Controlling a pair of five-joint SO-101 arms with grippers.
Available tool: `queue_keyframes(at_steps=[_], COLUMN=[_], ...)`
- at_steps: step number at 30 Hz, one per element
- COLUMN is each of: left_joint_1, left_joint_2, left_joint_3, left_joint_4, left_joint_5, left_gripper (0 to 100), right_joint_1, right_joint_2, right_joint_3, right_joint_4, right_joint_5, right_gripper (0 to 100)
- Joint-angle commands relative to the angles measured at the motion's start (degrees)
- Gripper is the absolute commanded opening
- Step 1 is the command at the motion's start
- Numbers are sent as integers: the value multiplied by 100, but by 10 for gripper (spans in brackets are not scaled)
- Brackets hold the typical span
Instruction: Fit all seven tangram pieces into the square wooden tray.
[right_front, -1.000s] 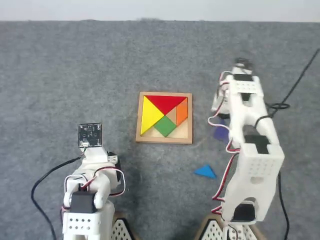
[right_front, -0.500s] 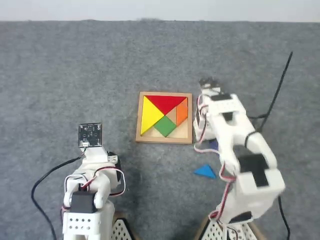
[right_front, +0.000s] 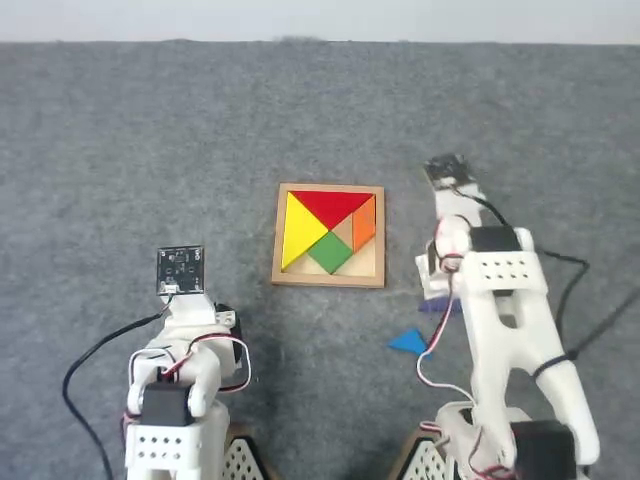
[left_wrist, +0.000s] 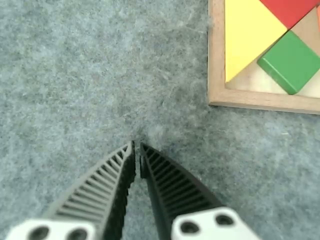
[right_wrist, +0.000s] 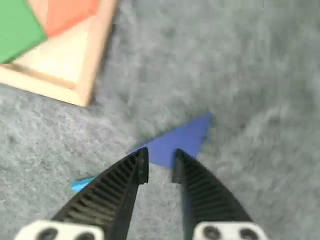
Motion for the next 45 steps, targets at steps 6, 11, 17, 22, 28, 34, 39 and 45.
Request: queue_keyframes(at_steps=[6,11,17,22,28,34,39,45], left_joint_1=[-35,-35,-35,-35,-35,-35,-35,-35], left_joint_2=[-114,-114,-114,-114,-114,-114,-114,-114], left_joint_3=[-75,-75,-75,-75,-75,-75,-75,-75], left_joint_4=[26,26,26,26,26,26,26,26], left_joint_5=[-88,-88,-88,-88,-88,-88,-88,-88], left_gripper=[14,14,14,14,14,14,14,14], right_joint_1=[374,338,391,391,919,593,435,470], right_joint_2=[980,1982,2738,2800,2202,1103,1402,2299], right_joint_3=[62,-448,-1081,-1090,-1090,-501,-598,-1231], right_joint_4=[-840,-919,-505,-470,-497,-514,-629,-585], right_joint_5=[-1213,-1653,-1618,-1609,-1688,-2330,-3121,-3015], right_gripper=[145,145,145,195,203,188,191,191])
